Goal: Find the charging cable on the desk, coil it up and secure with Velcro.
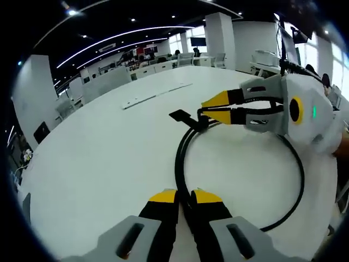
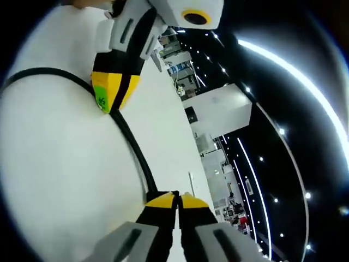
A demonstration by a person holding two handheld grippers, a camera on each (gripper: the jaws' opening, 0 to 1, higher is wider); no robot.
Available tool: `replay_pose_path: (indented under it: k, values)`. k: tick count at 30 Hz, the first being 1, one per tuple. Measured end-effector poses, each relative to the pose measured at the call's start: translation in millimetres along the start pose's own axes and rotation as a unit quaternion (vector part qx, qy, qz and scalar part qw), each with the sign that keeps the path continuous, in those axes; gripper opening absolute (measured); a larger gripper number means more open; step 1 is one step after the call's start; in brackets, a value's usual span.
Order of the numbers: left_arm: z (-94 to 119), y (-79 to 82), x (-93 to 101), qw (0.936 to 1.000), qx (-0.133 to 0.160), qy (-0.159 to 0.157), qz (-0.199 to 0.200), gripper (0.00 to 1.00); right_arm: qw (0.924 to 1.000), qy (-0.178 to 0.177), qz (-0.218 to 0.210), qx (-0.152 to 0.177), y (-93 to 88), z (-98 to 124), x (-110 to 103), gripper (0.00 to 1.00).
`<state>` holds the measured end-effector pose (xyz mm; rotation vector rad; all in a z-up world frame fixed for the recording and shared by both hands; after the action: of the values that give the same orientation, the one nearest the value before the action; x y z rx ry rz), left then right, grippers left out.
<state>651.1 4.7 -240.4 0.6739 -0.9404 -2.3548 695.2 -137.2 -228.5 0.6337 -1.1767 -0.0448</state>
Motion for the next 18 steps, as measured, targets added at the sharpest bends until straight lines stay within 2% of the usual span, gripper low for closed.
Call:
replay_pose_path:
  k: [12, 18]
  values:
    - [-1, -1.7, -2.5, 0.9999, 0.008, -0.012, 0.003, 0.11, 0.9996, 0.011, -0.015, -0.023, -11.0, -23, 7, 0.04]
    - [-1, -2.1, -1.5, 0.9998, 0.014, -0.016, -0.003, 0.11, 0.9974, 0.023, -0.056, -0.039, -19.3, -35, 10, 0.04]
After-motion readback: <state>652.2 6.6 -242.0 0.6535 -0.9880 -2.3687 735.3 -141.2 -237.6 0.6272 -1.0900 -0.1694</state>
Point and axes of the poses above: the point that each gripper's makers call its tool centre point, and the gripper's own axes: z roughly backward along the fingers, x roughly to its right, y roughly out of its top, the point moved 6 cm from there along z, roughly backward along the fingers, and after that the axes turned 10 degrees about -z, right-handed, at the moved point
